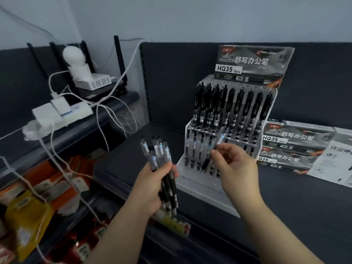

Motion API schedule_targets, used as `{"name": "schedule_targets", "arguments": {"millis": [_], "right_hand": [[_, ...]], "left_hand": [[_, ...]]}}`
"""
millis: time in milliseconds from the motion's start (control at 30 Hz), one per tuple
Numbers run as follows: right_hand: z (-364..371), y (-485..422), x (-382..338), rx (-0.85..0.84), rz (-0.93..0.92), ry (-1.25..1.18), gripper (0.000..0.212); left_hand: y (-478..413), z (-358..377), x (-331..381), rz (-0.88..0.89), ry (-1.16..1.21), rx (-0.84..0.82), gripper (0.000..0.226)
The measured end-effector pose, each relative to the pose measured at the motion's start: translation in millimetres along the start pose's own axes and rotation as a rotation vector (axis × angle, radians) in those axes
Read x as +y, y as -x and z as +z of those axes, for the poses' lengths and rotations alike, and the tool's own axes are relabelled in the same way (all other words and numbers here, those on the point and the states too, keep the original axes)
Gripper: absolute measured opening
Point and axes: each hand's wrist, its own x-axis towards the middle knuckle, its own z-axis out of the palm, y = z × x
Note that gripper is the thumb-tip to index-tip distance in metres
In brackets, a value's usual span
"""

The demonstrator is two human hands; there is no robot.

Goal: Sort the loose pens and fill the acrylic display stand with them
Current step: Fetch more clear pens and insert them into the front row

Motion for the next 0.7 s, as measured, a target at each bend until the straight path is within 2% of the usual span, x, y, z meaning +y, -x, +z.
{"name": "schedule_targets", "arguments": {"millis": [200, 467, 600, 700], "right_hand": [[54, -10, -2, 0.096, 0.008, 0.060, 0.021], [92, -14, 8, 0.184, 0.049, 0.322, 0.007], [101, -10, 14, 0.174, 0.080, 0.518, 0.015], [105, -9, 16, 0.196, 0.068, 0.570, 0.017]], "left_hand": [[-41, -26, 17, -0.063, -0.026, -0.106, 0.015], [-68, -45, 24, -0.179, -0.035, -0.236, 0.014], [-75, -51, 25, -0.200, -0.041, -0.288, 0.014], [-77, -56, 26, -0.214, -0.040, -0.310, 0.016]]}}
